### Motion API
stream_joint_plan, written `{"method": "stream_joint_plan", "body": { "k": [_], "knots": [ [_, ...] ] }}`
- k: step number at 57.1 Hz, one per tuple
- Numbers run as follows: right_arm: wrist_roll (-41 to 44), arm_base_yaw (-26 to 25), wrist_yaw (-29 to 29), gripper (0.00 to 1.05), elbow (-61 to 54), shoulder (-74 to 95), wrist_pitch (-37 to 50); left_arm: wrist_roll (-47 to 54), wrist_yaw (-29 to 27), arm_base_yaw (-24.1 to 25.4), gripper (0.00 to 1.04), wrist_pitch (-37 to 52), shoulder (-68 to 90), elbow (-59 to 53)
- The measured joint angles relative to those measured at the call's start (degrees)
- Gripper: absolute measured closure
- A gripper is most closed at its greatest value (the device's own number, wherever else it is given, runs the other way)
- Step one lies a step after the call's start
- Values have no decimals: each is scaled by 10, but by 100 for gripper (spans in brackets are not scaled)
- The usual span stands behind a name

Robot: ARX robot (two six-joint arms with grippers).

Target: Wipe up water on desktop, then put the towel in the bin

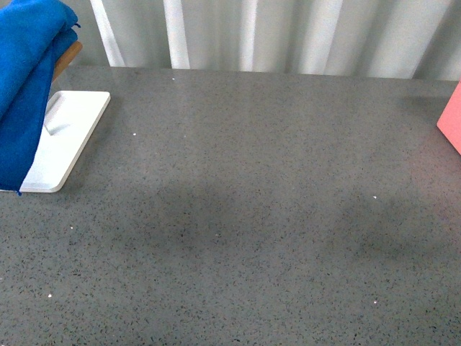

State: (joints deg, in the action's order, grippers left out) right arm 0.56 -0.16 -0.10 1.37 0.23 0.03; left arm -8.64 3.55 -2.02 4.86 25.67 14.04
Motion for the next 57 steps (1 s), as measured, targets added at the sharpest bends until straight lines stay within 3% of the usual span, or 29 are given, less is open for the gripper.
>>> {"method": "stream_joint_plan", "body": {
  "k": [11,18,26,39,49,57],
  "knots": [
    [0,0,0,7,0,0,0,30,9,4,7,157,252,129],
    [0,0,0,7,0,0,0,69,7,13,7,149,428,247],
    [0,0,0,7,0,0,0,131,0,30,7,44,605,413],
    [0,0,0,7,0,0,0,213,-19,86,7,-224,784,676],
    [0,0,0,7,0,0,0,227,-28,115,7,-319,849,775],
    [0,0,0,7,0,0,0,212,-17,120,7,-336,883,805]
  ]
}}
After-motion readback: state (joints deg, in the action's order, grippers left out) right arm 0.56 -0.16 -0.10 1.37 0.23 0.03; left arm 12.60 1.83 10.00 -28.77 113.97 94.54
